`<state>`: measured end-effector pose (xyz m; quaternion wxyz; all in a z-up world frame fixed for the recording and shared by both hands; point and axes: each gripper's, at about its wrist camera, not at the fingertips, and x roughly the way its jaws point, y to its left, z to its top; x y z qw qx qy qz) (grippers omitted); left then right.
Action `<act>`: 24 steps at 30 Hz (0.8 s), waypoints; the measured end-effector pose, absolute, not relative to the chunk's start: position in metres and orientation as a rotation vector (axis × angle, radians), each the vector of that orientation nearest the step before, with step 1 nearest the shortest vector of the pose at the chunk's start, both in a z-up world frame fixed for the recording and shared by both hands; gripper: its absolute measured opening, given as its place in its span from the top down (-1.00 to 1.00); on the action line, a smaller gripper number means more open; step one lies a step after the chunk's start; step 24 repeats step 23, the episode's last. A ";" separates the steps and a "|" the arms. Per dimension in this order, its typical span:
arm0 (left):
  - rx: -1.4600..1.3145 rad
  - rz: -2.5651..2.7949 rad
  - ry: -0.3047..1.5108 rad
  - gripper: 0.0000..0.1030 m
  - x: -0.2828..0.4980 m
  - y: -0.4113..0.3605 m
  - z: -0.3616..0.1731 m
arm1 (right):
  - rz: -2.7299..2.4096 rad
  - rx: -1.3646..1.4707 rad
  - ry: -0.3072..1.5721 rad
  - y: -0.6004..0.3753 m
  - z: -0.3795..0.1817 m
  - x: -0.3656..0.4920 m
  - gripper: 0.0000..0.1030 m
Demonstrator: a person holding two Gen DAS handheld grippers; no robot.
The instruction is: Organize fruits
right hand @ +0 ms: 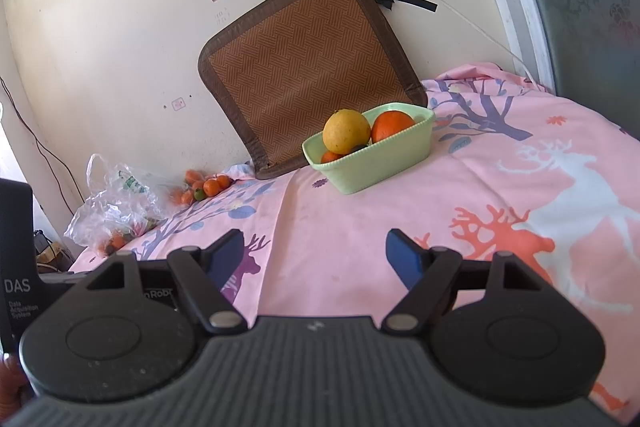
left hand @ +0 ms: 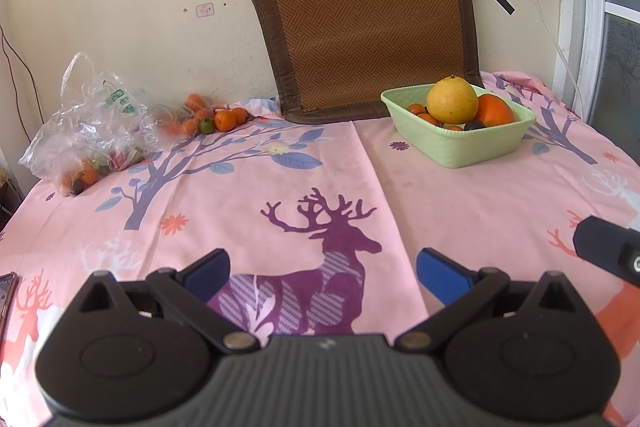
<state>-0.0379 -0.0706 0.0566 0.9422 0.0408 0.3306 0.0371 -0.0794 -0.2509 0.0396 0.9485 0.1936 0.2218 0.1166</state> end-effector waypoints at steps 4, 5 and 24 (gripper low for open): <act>0.083 0.076 0.674 -1.00 -0.038 -0.071 0.057 | 0.237 0.394 0.452 -0.251 0.040 -0.079 -0.55; 0.083 0.076 0.674 -1.00 -0.038 -0.071 0.057 | 0.237 0.394 0.451 -0.251 0.040 -0.080 -0.55; 0.082 0.037 0.661 -1.00 -0.041 -0.072 0.060 | 0.236 0.393 0.451 -0.250 0.040 -0.080 -0.55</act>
